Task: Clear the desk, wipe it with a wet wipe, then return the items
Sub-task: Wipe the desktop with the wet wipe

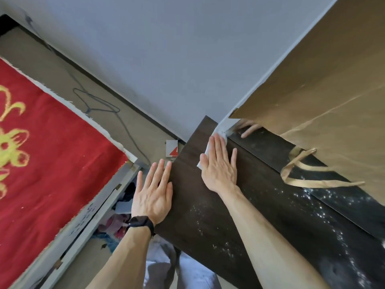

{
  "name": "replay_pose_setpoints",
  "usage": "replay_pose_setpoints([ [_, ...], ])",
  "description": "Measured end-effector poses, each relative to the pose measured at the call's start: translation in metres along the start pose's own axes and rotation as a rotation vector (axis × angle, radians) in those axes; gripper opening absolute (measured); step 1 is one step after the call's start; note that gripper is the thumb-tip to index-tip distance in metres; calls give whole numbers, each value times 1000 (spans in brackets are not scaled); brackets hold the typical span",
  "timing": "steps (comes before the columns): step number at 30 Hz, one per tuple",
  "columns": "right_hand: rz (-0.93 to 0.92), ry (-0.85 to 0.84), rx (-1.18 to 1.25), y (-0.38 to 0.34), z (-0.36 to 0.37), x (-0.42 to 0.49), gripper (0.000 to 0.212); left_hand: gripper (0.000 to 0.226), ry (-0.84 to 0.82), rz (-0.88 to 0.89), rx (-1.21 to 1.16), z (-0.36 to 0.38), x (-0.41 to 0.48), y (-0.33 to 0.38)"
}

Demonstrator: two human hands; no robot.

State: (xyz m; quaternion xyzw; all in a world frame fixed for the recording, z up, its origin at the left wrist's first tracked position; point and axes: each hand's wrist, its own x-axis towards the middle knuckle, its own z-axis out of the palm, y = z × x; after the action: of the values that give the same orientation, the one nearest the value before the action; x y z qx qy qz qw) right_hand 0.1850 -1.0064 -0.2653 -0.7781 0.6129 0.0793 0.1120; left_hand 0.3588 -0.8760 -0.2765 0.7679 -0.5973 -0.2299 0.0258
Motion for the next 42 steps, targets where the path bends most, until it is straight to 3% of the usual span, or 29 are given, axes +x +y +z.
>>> replay_pose_setpoints([
  [5,273,-32,-3,81,6,-62,65,58,9,13,-14,-3,-2,2],
  [9,467,-22,-3,79,8,-75,69,58,25,7,5,-1,-2,2],
  [14,152,27,45,-13,7,-28,70,62,-7,4,-2,-5,-3,4],
  [17,53,14,70,-27,4,-15,66,63,-33,10,17,-10,-5,6],
  [19,99,-7,66,0,5,-27,64,62,-23,20,15,-11,-4,7],
  [23,401,-74,85,70,10,-90,63,62,-28,27,29,-13,-6,8],
  [27,540,-104,97,69,7,-110,65,62,-24,24,19,-14,-5,8],
  [29,440,-80,103,37,7,-88,65,63,-34,24,16,-14,-6,8],
  [33,60,-25,102,-51,13,-53,66,62,-20,28,-7,-11,-6,5],
  [36,-37,-9,85,-72,21,-77,65,60,-16,35,-17,-7,-7,1],
  [38,-2,-3,79,-47,28,-108,65,62,-12,47,-8,-7,-8,0],
  [42,323,-13,49,38,40,-177,67,60,-57,120,38,-10,-9,-3],
])
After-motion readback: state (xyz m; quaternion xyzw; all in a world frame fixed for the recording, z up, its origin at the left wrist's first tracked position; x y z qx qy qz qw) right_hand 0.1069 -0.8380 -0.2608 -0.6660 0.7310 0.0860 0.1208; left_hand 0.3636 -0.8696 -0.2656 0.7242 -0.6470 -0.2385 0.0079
